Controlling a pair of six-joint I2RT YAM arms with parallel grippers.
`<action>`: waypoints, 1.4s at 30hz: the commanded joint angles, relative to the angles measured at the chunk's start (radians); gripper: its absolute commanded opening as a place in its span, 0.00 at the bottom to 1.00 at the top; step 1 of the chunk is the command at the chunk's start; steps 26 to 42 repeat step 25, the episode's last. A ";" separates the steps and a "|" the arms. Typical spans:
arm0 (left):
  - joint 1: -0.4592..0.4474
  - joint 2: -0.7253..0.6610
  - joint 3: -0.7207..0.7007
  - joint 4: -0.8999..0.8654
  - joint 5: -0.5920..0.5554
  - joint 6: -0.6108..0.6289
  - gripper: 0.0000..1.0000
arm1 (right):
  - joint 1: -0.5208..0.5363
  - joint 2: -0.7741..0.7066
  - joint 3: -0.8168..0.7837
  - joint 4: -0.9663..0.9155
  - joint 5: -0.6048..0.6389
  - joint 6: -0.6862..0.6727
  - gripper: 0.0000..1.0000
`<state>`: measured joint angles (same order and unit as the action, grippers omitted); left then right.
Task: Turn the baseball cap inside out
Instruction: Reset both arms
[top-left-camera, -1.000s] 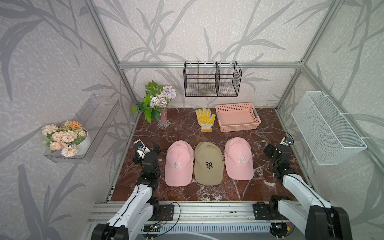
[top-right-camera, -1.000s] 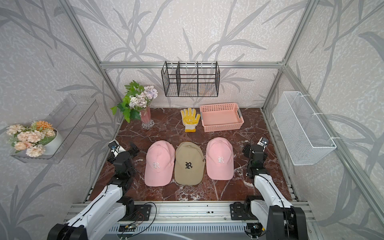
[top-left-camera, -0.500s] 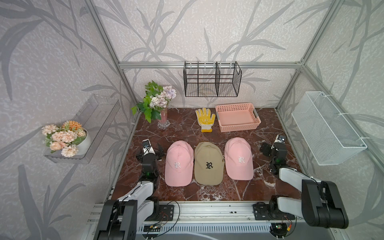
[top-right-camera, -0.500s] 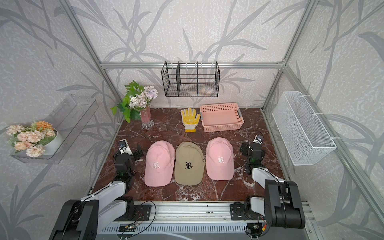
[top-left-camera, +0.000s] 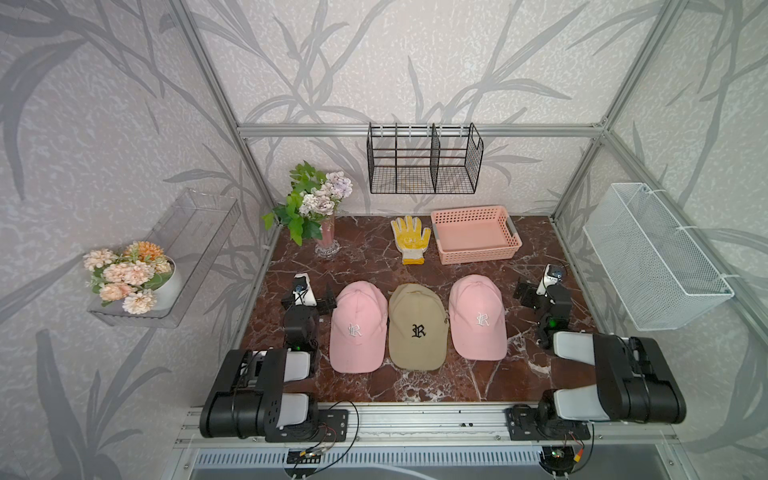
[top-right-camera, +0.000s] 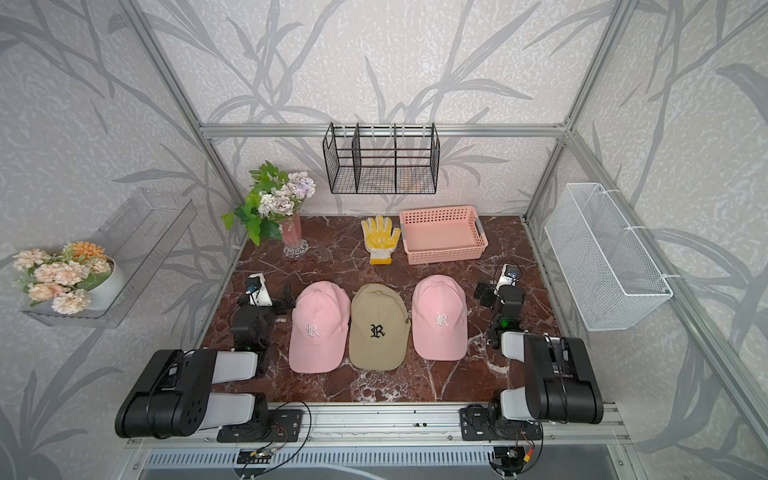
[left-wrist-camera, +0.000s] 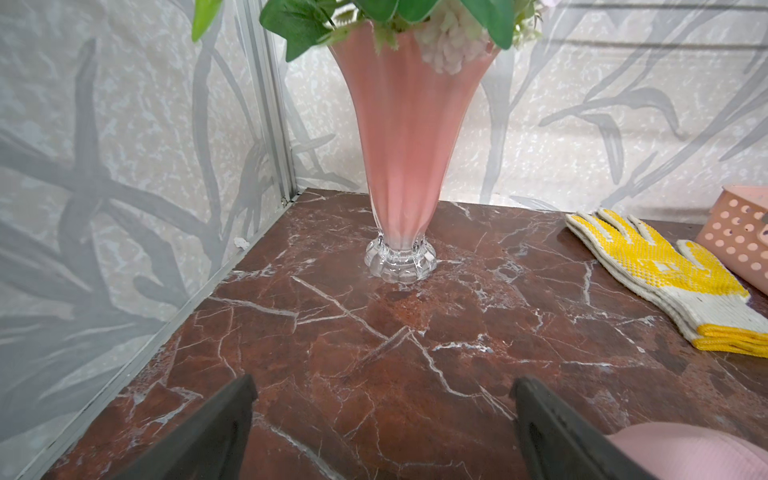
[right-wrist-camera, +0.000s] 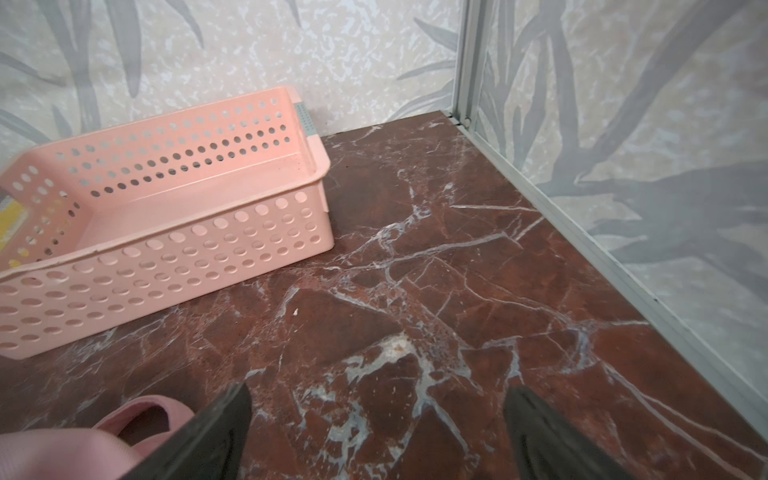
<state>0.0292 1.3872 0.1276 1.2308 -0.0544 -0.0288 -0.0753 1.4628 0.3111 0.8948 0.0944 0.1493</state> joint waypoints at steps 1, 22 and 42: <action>0.008 0.059 -0.015 0.184 0.050 -0.003 1.00 | 0.019 0.055 -0.017 0.161 -0.044 -0.045 0.99; -0.005 0.154 0.058 0.144 -0.024 -0.008 1.00 | 0.046 0.119 -0.015 0.217 -0.084 -0.093 0.99; -0.004 0.155 0.057 0.147 -0.024 -0.006 1.00 | 0.046 0.119 -0.011 0.210 -0.129 -0.109 0.99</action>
